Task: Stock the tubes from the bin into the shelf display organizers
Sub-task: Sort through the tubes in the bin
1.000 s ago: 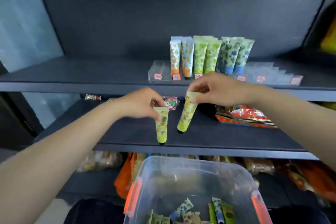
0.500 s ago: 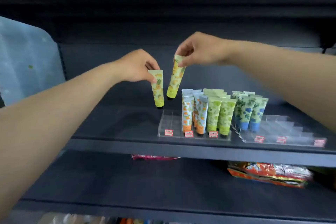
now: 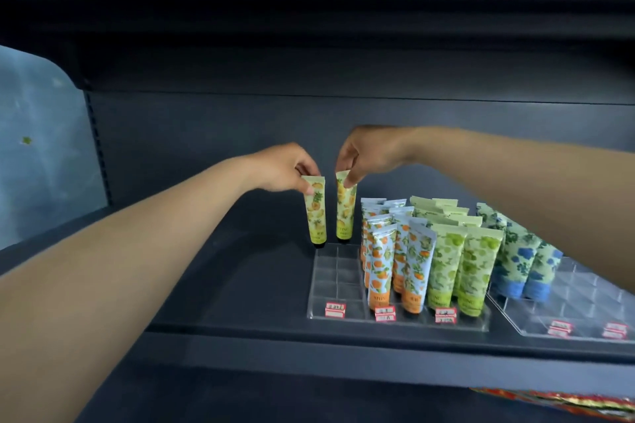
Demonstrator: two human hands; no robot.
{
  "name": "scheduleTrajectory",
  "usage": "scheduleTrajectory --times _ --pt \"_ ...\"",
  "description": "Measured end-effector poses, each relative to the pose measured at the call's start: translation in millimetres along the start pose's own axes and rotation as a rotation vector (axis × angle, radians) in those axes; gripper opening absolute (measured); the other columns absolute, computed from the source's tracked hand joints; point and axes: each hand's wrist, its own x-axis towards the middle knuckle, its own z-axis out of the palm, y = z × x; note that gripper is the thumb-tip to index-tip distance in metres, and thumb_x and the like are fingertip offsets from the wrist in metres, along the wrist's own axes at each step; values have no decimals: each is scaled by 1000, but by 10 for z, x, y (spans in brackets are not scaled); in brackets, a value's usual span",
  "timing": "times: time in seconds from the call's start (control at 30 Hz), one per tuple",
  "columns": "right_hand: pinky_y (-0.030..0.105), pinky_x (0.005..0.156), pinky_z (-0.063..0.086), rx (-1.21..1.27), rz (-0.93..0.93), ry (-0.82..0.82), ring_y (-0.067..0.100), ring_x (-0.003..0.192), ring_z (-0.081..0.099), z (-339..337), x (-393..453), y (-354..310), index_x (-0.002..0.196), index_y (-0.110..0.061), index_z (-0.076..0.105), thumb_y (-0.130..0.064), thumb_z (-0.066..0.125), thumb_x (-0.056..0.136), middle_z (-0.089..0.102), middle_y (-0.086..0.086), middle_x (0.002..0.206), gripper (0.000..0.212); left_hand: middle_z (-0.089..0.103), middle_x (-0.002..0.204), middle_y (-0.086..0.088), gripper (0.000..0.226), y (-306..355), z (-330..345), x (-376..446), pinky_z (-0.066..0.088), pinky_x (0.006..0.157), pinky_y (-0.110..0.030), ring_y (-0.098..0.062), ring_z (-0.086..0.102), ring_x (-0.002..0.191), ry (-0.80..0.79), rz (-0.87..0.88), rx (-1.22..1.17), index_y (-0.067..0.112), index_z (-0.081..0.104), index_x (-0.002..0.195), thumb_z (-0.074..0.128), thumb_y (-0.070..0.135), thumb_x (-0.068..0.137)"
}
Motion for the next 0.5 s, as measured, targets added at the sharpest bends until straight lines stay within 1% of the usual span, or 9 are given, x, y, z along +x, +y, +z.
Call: scheduleTrajectory --times 0.1,0.2,0.27,0.37,0.43,0.5 --pt "24 87 40 -17 -6 -21 10 95 56 64 68 37 110 -20 66 -27 72 81 61 -11 98 30 67 98 7 18 -34 75 88 42 85 -21 -8 59 93 -16 20 -32 16 69 103 67 16 85" --pt "25 91 43 -31 -17 -53 12 98 58 128 106 69 110 -19 67 -26 72 81 64 -9 102 30 65 87 12 13 -49 122 147 41 76 -19 -4 57 82 -12 31 -69 18 69 97 67 16 85" --pt "24 91 42 -42 -26 -74 10 98 57 167 116 78 112 -19 67 -26 72 81 63 -10 103 32 64 85 11 8 -51 135 175 41 74 -18 -3 56 79 -13 40 -72 19 68 93 67 16 85" --pt "20 82 37 -60 -38 -94 7 91 55 213 129 94 111 -19 68 -26 71 81 61 -13 98 31 69 92 2 11 -48 155 207 44 82 -26 -9 59 82 -12 45 -78 12 69 95 68 14 84" --pt "19 81 36 -58 -35 -95 7 92 55 233 140 112 112 -19 67 -26 72 81 61 -13 98 32 70 94 -1 13 -50 163 231 47 87 -31 -12 61 86 -5 42 -79 10 70 95 69 14 83" --pt "19 82 36 -44 -23 -91 7 94 55 244 145 129 115 -18 66 -27 72 81 60 -13 100 36 71 94 -1 13 -58 161 252 47 88 -32 -14 62 88 0 29 -61 9 71 93 70 15 82"
